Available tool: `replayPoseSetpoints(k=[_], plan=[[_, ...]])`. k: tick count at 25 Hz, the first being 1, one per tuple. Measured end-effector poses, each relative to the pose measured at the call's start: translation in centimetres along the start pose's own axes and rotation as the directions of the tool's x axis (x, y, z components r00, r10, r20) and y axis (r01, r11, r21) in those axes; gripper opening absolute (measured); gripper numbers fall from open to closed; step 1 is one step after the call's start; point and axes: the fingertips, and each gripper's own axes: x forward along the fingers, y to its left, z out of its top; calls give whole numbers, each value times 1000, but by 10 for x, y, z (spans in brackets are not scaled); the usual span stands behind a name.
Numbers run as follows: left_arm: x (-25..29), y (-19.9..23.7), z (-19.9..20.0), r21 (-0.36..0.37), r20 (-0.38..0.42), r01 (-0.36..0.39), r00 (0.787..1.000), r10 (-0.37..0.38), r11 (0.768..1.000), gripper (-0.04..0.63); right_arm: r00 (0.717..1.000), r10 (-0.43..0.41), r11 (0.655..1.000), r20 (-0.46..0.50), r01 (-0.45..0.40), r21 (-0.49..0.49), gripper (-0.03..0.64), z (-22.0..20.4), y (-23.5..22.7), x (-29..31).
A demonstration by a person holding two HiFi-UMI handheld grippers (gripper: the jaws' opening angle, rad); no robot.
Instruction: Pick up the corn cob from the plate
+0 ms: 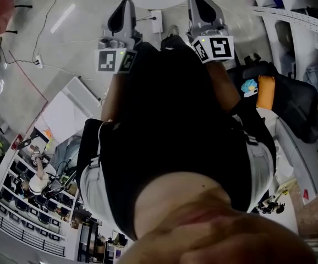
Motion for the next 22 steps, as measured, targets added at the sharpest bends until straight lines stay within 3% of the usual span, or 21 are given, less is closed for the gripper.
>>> replayPoseSetpoints(k=[6, 12, 22], plan=[[17, 6, 2, 10, 5, -16, 1000, 16, 1000, 2, 1000, 8, 1000, -14, -8, 6, 9, -4, -11, 16], [28, 23, 6, 21, -2, 23, 1000, -23, 1000, 0, 1000, -12, 1000, -19, 12, -12, 9, -7, -6, 37], [72, 64, -3, -40, -38, 77, 996, -79, 996, 1, 993, -82, 995, -88, 77, -59, 9, -39, -15, 84]])
